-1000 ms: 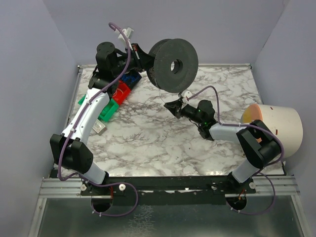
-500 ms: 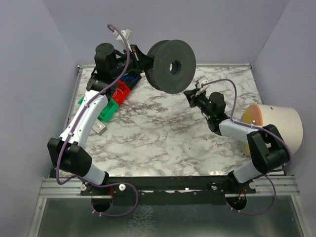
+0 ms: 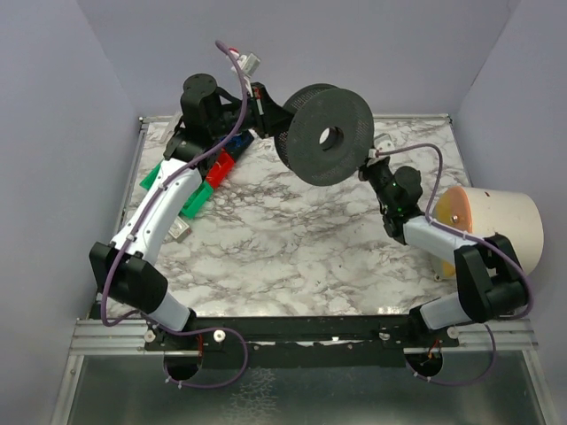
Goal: Wrap the cables
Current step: Wrap the cable around the cable reel.
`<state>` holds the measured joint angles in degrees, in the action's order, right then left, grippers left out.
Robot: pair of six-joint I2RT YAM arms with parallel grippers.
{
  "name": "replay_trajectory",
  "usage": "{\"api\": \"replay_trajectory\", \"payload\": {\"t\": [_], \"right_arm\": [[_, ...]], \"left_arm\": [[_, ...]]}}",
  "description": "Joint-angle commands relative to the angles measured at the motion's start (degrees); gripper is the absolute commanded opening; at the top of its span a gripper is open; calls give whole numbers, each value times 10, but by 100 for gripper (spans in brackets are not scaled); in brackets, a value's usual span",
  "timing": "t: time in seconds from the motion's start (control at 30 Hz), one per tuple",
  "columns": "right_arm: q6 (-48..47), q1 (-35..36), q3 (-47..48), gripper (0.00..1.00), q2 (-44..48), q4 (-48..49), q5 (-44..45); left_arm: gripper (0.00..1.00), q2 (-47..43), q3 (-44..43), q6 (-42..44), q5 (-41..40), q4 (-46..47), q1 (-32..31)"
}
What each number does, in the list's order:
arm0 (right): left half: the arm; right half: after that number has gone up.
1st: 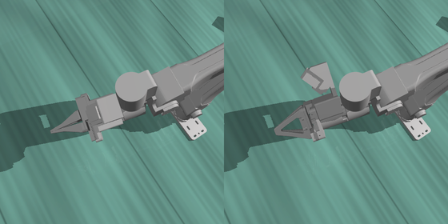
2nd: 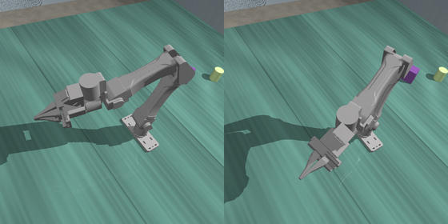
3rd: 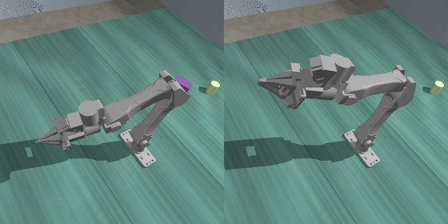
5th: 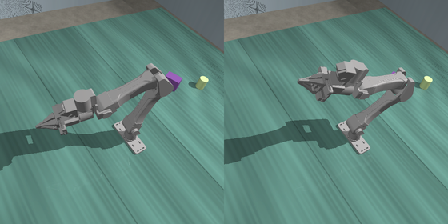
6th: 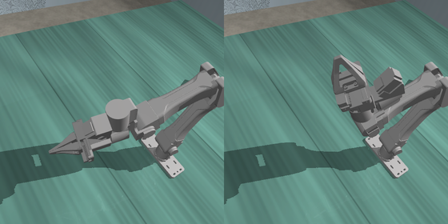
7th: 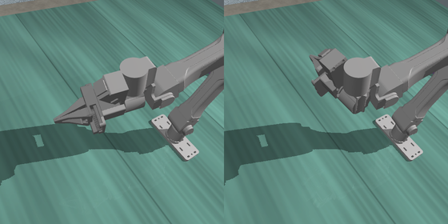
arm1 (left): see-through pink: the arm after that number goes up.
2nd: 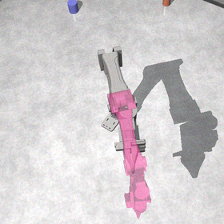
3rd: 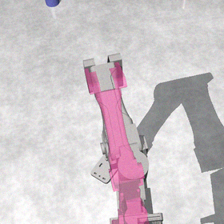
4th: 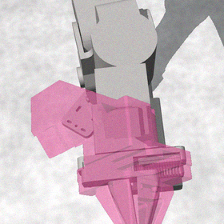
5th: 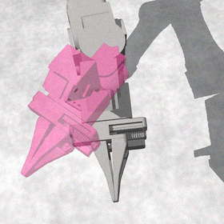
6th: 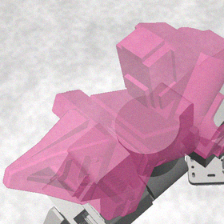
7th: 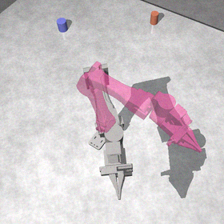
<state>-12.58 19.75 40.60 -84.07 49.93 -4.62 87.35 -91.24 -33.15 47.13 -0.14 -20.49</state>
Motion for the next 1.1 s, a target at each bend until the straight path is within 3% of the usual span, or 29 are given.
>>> {"api": "replay_trajectory", "payload": {"t": [0.0, 0.23, 0.67, 0.83, 1.07], "right_arm": [[-51, -17, -57, 0, 17, 144, -32], [-19, -50, -85, 1, 3, 176, -245], [52, -59, -106, 23, -28, 289, -346], [76, -59, -106, 25, -45, 319, -324], [93, -59, -102, 21, -47, 318, -166]], "left_arm": [[0, 12, -66, -6, 91, 39, -31], [0, 49, -125, -53, 87, 95, -43], [0, 65, -82, -73, 67, 137, -74], [0, 73, -70, -75, 64, 144, -89], [0, 85, -66, -74, 68, 147, -111]]}}
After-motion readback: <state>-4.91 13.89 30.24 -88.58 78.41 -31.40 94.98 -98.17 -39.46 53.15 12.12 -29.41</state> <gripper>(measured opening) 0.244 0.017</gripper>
